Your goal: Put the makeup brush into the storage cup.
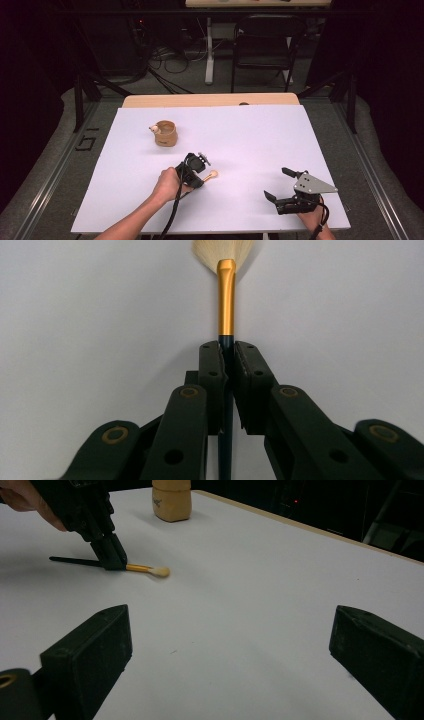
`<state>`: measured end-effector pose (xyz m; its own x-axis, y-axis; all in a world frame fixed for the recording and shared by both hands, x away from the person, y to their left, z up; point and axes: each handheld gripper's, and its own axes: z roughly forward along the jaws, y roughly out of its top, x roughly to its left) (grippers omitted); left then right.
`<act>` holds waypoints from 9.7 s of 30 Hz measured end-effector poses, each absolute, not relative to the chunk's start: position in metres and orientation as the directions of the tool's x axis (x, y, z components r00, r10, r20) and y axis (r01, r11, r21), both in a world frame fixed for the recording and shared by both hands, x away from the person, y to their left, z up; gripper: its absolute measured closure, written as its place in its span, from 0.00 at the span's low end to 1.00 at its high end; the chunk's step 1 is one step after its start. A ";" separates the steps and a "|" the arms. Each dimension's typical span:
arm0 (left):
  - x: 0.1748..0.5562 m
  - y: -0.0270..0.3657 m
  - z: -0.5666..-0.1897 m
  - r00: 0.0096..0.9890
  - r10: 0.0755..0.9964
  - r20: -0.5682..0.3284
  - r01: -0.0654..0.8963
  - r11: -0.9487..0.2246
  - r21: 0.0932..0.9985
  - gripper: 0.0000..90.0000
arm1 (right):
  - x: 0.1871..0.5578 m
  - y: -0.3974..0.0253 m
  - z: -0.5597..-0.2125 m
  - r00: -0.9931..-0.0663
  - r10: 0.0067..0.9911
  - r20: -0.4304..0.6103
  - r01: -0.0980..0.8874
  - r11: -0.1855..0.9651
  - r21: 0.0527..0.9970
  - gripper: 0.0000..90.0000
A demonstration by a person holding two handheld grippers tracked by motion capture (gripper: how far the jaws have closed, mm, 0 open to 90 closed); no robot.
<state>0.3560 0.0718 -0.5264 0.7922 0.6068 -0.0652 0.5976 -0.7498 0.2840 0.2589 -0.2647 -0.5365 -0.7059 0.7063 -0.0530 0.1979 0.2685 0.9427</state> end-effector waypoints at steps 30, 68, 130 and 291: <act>0.352 0.098 -0.504 0.782 0.616 -0.095 0.578 -0.659 0.481 0.93 | 0.259 -0.265 -0.537 -0.702 0.709 -0.061 0.187 0.266 0.946 0.03; 0.347 0.125 -0.489 0.747 0.658 -0.092 0.544 -0.525 0.655 0.93 | 0.259 -0.266 -0.536 -0.705 0.706 -0.059 0.194 0.273 0.942 0.03; 0.353 0.164 -0.490 0.646 0.753 -0.126 0.510 -0.303 0.805 0.93 | 0.260 -0.267 -0.536 -0.712 0.700 -0.055 0.193 0.271 0.943 0.03; 0.461 0.201 -0.469 0.487 0.872 -0.039 0.241 -0.091 0.966 0.93 | 0.263 -0.266 -0.539 -0.724 0.688 -0.051 0.208 0.289 0.934 0.03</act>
